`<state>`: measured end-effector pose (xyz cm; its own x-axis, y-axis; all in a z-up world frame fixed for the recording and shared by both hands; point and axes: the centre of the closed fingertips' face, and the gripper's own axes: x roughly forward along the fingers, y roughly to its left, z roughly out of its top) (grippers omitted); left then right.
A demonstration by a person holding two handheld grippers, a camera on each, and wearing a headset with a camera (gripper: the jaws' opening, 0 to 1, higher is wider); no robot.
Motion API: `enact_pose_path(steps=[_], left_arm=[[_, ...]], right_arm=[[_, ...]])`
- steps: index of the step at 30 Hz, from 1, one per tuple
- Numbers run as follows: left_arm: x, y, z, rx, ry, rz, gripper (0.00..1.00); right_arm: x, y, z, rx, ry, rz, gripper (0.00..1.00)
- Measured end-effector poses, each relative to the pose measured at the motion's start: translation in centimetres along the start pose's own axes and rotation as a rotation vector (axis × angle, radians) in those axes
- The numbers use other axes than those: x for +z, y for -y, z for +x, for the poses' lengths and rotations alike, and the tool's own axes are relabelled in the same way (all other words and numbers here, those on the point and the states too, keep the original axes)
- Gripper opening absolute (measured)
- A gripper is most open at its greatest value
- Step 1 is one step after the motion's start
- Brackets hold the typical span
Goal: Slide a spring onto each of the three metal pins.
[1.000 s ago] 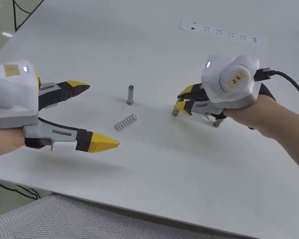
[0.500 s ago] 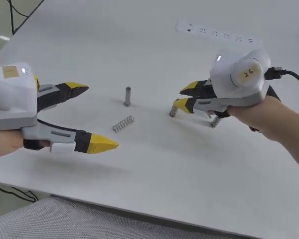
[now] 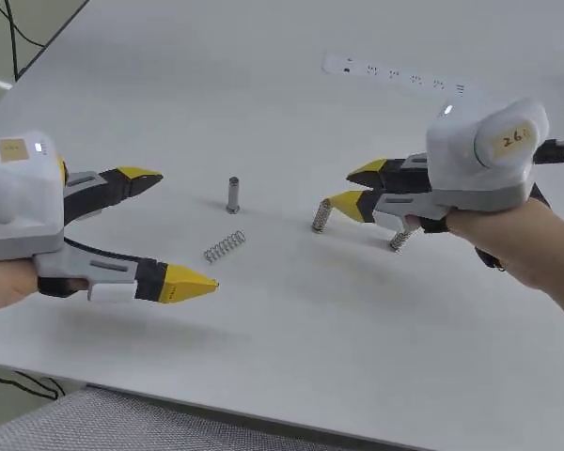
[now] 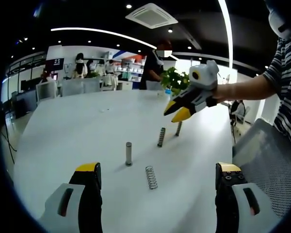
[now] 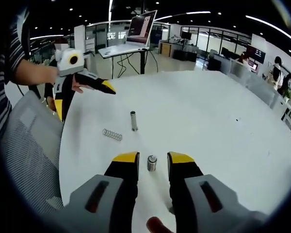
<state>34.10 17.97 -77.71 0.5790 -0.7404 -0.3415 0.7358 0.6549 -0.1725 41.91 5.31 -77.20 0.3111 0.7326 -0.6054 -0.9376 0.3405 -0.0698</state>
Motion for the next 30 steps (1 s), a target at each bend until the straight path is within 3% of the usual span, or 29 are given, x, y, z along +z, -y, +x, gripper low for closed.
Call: enact_pose_path(steps=[11,20,30], left_arm=[[-0.1,0.0,-0.1,0.006,0.003,-0.008,0.97],[-0.1,0.1,-0.3,0.006,0.008,-0.008,0.97],[-0.6,0.0,-0.7,0.015,0.004,-0.015,0.97]], right_arm=[[0.8,-2.3,-1.2,0.025,0.055,0.025,0.25],[0.4,-3.7,-0.9,0.057,0.039,0.005,0.25],[-1.3,-5.7,-0.1,0.106,-0.021,-0.048,0.25]])
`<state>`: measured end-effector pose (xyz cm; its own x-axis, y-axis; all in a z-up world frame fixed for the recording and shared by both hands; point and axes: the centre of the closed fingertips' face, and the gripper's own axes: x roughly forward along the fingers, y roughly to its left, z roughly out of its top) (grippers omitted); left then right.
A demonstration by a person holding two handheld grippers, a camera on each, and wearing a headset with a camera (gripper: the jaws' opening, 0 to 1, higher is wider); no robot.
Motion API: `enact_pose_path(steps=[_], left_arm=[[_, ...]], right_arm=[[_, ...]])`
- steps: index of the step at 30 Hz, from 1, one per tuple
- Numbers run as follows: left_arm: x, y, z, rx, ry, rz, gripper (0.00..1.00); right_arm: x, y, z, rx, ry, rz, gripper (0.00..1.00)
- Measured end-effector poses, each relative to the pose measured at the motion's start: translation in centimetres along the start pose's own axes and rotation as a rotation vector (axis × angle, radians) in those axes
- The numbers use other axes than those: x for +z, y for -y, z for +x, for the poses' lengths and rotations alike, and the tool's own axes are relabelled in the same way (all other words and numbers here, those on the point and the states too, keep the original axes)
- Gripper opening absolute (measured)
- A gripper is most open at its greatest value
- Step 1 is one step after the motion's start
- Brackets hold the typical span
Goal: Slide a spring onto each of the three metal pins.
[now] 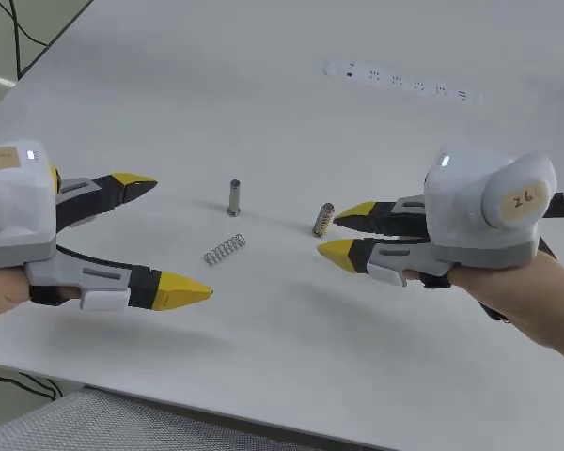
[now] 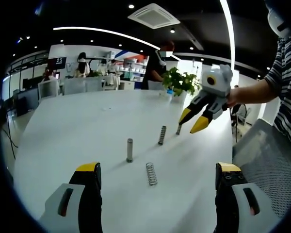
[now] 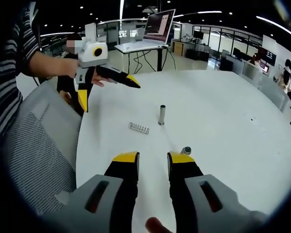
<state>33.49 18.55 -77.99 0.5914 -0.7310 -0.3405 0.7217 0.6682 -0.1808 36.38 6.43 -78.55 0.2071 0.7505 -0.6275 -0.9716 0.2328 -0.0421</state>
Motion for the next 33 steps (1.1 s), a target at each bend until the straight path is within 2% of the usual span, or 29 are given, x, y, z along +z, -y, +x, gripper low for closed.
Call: enact_pose_path(steps=[4,8,13,21,28,33], left_arm=[[-0.1,-0.1,-0.1,0.002,-0.001,-0.002,0.97],[-0.1,0.0,0.0,0.001,-0.002,-0.006,0.97],[-0.4,0.1,0.0,-0.004,-0.007,-0.008,0.97],[-0.4,0.0,0.1,-0.009,-0.012,0.002,0.97],[-0.8,0.0,0.0,-0.008,-0.027,0.019,0.97],[-1.1,0.0,-0.1,-0.010,-0.034,0.020,0.97]], right_arm=[[-0.4,-0.5,0.6,0.023,-0.025,-0.019,0.25],[-0.5,-1.1,1.2,0.046,-0.062,-0.082,0.25],[0.3,-2.2,2.4,0.093,-0.091,-0.184,0.25],[1.9,-2.5,4.2,0.148,-0.126,-0.317,0.25],[3.4,-2.8,5.7,0.212,-0.146,-0.392,0.25],[3.5,-3.3,6.6,0.254,-0.186,-0.471,0.24]])
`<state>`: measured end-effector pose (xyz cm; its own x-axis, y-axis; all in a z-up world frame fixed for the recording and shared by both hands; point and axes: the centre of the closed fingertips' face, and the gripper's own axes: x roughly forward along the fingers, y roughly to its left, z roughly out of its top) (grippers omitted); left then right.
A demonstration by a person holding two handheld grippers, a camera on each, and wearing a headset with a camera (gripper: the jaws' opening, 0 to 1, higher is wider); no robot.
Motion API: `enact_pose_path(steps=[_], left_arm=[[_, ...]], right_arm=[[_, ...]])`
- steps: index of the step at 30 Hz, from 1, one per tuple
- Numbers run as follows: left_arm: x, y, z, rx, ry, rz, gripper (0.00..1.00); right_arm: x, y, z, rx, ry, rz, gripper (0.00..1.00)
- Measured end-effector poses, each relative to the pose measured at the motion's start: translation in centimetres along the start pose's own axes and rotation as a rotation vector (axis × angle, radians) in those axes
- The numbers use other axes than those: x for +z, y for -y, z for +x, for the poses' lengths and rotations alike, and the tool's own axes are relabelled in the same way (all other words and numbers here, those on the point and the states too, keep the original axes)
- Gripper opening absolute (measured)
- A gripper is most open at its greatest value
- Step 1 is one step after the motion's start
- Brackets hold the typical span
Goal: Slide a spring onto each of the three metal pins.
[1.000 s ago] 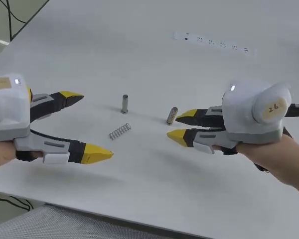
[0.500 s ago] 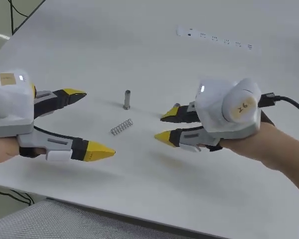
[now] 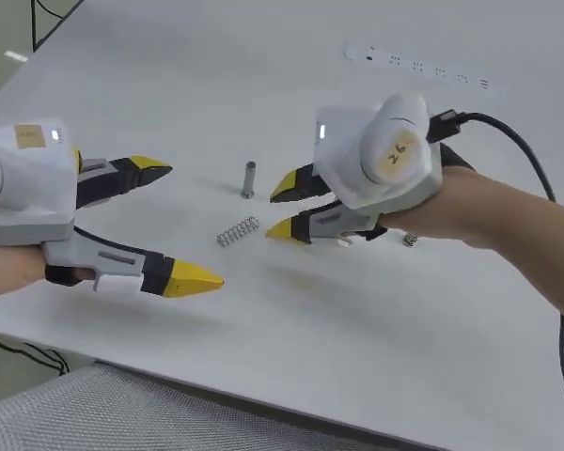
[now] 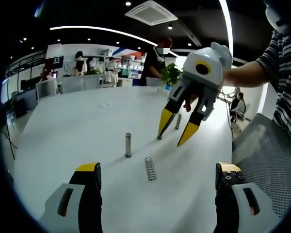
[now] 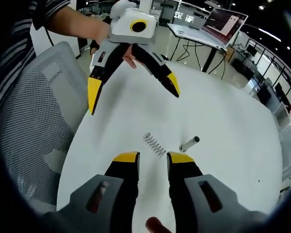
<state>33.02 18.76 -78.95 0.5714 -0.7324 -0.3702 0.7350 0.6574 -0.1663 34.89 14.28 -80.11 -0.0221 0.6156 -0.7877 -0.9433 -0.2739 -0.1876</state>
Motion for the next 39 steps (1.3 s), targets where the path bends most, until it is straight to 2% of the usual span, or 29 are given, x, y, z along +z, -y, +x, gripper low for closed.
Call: enact_pose_path(steps=[5,8,13,24,39], left_arm=[[0.0,0.1,-0.1,0.003,0.004,-0.003,0.97],[-0.1,0.1,-0.1,0.004,0.007,-0.006,0.97],[-0.2,0.2,0.0,0.004,0.005,-0.008,0.97],[-0.4,0.1,0.1,0.002,-0.001,-0.014,0.97],[-0.9,-0.1,-0.3,0.012,-0.005,-0.028,0.96]], right_arm=[[0.7,-0.8,1.1,0.046,-0.010,-0.057,0.23],[0.3,-0.6,1.8,0.053,-0.045,-0.117,0.23],[-0.1,-0.2,2.8,0.075,-0.060,-0.153,0.23],[-0.9,0.3,4.8,0.116,-0.073,-0.129,0.20],[-2.2,0.2,5.9,0.151,-0.103,-0.105,0.15]])
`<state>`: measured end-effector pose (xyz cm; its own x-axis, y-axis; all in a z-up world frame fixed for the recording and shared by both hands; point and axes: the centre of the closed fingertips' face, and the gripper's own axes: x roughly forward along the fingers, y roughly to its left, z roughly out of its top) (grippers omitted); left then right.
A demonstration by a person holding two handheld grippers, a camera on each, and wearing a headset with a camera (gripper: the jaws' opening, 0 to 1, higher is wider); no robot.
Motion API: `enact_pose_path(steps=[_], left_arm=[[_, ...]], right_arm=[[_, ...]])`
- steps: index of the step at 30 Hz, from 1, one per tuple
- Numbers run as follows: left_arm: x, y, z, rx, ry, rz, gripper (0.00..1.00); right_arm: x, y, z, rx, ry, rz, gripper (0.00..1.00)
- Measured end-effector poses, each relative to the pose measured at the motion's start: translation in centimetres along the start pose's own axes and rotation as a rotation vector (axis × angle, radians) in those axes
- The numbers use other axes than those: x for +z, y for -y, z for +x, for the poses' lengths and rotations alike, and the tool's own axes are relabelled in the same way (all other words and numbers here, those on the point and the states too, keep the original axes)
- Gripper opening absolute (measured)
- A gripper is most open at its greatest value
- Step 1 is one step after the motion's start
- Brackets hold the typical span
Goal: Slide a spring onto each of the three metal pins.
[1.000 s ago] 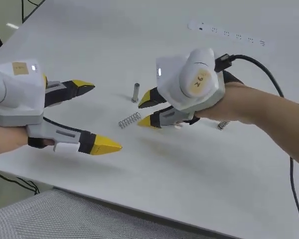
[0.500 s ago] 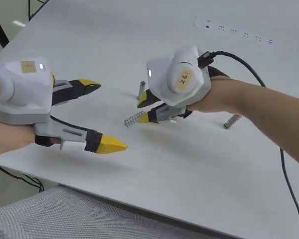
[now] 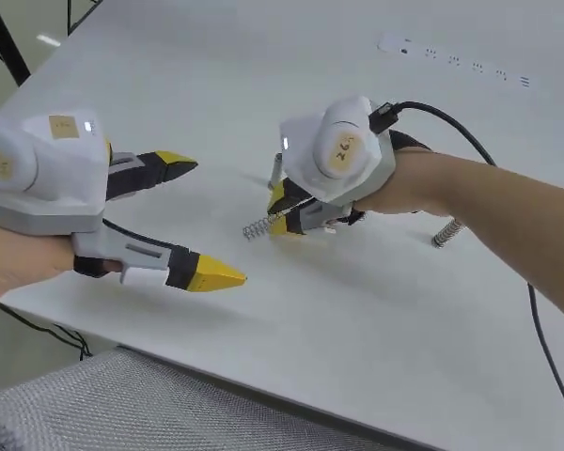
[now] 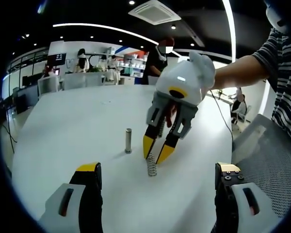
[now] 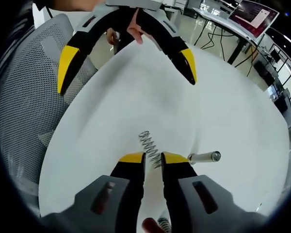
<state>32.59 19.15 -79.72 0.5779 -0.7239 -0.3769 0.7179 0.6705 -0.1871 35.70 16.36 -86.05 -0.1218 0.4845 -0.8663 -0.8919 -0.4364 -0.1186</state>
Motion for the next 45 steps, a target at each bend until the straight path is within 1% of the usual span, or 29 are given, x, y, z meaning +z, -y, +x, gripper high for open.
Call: enact_pose_path(steps=[4,7,12,13,14,15,17,23,30,34,40,45], left_arm=[[-0.1,-0.1,-0.1,0.003,0.000,-0.004,0.96],[-0.2,0.0,-0.1,0.003,-0.002,-0.005,0.96],[-0.2,0.1,0.0,0.001,-0.004,-0.005,0.96],[-0.2,0.1,0.0,0.000,-0.004,-0.004,0.96],[-0.2,0.2,0.0,-0.001,-0.006,-0.004,0.96],[-0.2,0.2,0.1,-0.003,-0.006,-0.004,0.96],[-0.1,0.3,0.1,-0.004,-0.006,-0.002,0.96],[0.0,0.4,0.2,-0.007,-0.005,0.000,0.96],[-0.2,0.6,0.0,-0.009,-0.012,-0.001,0.96],[-0.2,0.6,0.0,-0.012,-0.016,-0.001,0.95],[0.0,0.9,0.3,-0.026,-0.019,0.007,0.94],[0.3,1.3,0.8,-0.047,-0.028,0.018,0.92]], right_arm=[[-0.2,-0.2,0.1,0.006,-0.004,0.003,0.13],[-0.1,-0.2,0.2,0.000,0.006,0.019,0.13],[-0.2,-0.5,0.4,0.000,0.015,0.024,0.13],[0.3,-0.6,0.6,0.002,0.036,0.020,0.13],[0.0,-0.8,0.5,0.012,0.019,0.040,0.13],[0.1,-0.9,0.6,0.013,0.022,0.032,0.13],[0.1,-0.8,0.7,0.010,0.018,0.023,0.13],[0.0,-0.6,0.7,-0.009,0.027,0.067,0.13],[-0.1,-0.6,0.7,-0.035,0.033,0.076,0.13],[0.0,-0.7,0.3,-0.038,0.042,0.082,0.13],[0.1,-1.0,-0.7,-0.053,0.064,0.098,0.13],[-0.2,-1.3,-1.8,-0.078,0.075,0.119,0.13]])
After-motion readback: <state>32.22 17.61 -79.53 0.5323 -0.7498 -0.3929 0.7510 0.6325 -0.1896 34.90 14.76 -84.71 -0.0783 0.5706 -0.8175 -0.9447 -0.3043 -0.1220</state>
